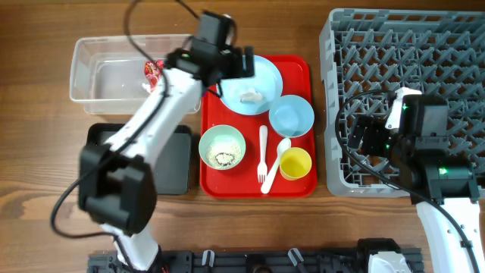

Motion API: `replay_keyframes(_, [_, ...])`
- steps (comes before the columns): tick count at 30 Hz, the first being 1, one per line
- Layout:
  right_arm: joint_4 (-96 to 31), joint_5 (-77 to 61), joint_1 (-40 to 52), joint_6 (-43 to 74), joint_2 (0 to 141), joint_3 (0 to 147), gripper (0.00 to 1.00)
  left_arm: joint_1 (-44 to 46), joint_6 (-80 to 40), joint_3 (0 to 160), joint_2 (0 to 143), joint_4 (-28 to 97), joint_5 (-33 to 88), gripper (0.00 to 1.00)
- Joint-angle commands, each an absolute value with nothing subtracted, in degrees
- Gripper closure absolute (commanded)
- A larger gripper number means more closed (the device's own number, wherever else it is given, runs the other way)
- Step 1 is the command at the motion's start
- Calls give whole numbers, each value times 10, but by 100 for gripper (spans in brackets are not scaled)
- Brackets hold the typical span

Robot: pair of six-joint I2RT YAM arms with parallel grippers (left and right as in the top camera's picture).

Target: Sort waste into correct bins and load items into the dishwasher rack

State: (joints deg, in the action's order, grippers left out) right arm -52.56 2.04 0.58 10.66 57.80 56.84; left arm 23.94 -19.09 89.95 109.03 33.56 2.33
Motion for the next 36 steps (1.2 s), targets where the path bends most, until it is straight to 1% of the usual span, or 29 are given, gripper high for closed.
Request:
replay_keyframes(1, [-523, 34, 4, 105, 572, 582, 0, 264, -167, 900, 1158, 334, 25, 0])
replay_keyframes(3, [-524, 34, 4, 105, 572, 582, 0, 274, -166, 900, 1186, 333, 25, 1])
replay_keyframes(5, [-524, 34, 4, 105, 572, 582, 0, 284, -166, 900, 1215, 325, 25, 6])
replay_keyframes(9, [-524, 34, 4, 105, 572, 582, 0, 291, -167, 900, 1247, 316, 25, 22])
replay_keyframes(10, [-524, 34, 4, 105, 572, 582, 0, 291, -167, 900, 1250, 314, 25, 32])
replay_keyframes(11, [-524, 34, 4, 105, 572, 582, 0, 291, -167, 900, 1250, 312, 25, 50])
replay_keyframes(12, [-524, 34, 4, 105, 572, 582, 0, 291, -167, 900, 1250, 312, 25, 70])
replay_keyframes(13, [-524, 34, 4, 105, 572, 582, 0, 291, -166, 900, 1250, 313, 25, 83])
replay_keyframes(14, [-524, 34, 4, 105, 572, 582, 0, 291, -166, 900, 1249, 316, 16, 91])
replay_keyframes(15, [-524, 34, 4, 105, 572, 582, 0, 291, -167, 900, 1245, 321, 1, 96])
replay_keyframes(19, [-524, 34, 4, 105, 572, 582, 0, 276, -167, 900, 1185, 344, -25, 96])
replay_keyframes(21, [-523, 34, 4, 105, 572, 582, 0, 253, -167, 900, 1127, 356, -27, 96])
replay_keyframes(24, [-524, 34, 4, 105, 572, 582, 0, 201, -168, 900, 1052, 375, -31, 96])
replay_keyframes(26, [-524, 34, 4, 105, 572, 582, 0, 147, -169, 900, 1012, 387, -40, 96])
replay_keyframes(29, [-523, 34, 4, 105, 572, 582, 0, 63, -187, 900, 1001, 407, -40, 96])
replay_keyframes(33, [-523, 34, 4, 105, 572, 582, 0, -14, -247, 900, 1039, 445, -39, 94])
replay_keyframes(34, [-523, 34, 4, 105, 572, 582, 0, -25, -260, 900, 1052, 455, -40, 92])
replay_keyframes(35, [-523, 34, 4, 105, 572, 582, 0, -33, -265, 900, 1065, 462, -39, 82])
replay_keyframes(36, [-523, 34, 4, 105, 572, 582, 0, -37, -264, 900, 1075, 465, -37, 77])
